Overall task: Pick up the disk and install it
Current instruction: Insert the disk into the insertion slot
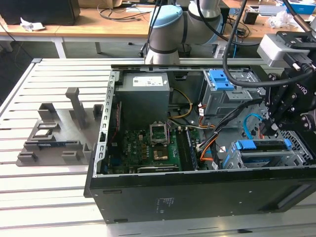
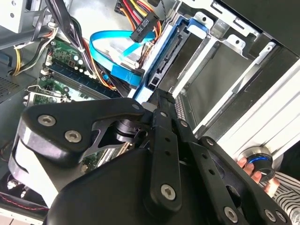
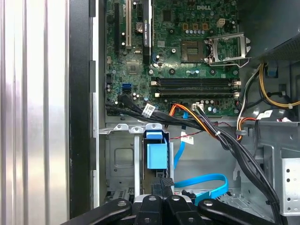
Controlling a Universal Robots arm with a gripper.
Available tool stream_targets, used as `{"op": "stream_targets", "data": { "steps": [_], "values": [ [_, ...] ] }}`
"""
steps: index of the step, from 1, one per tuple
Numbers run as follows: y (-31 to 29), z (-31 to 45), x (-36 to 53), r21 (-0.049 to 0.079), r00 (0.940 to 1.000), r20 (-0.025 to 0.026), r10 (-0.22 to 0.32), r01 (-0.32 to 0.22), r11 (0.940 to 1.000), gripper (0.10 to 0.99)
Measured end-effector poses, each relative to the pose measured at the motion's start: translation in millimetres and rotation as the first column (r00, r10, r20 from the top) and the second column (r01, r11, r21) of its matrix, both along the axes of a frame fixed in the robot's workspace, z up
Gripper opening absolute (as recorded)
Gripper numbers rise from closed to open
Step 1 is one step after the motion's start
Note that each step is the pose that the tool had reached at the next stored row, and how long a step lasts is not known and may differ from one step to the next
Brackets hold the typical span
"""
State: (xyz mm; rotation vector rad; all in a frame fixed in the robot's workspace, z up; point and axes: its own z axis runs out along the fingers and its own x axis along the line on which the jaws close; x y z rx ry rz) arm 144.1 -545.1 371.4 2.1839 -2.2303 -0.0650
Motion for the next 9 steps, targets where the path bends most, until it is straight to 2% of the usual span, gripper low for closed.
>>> {"op": "stream_targets", "data": {
  "steps": [9],
  "values": [
    [-3.3,-0.1,0.0,-0.006,1.0,0.0,0.0,0.0,1.0,0.106]
  ]
}}
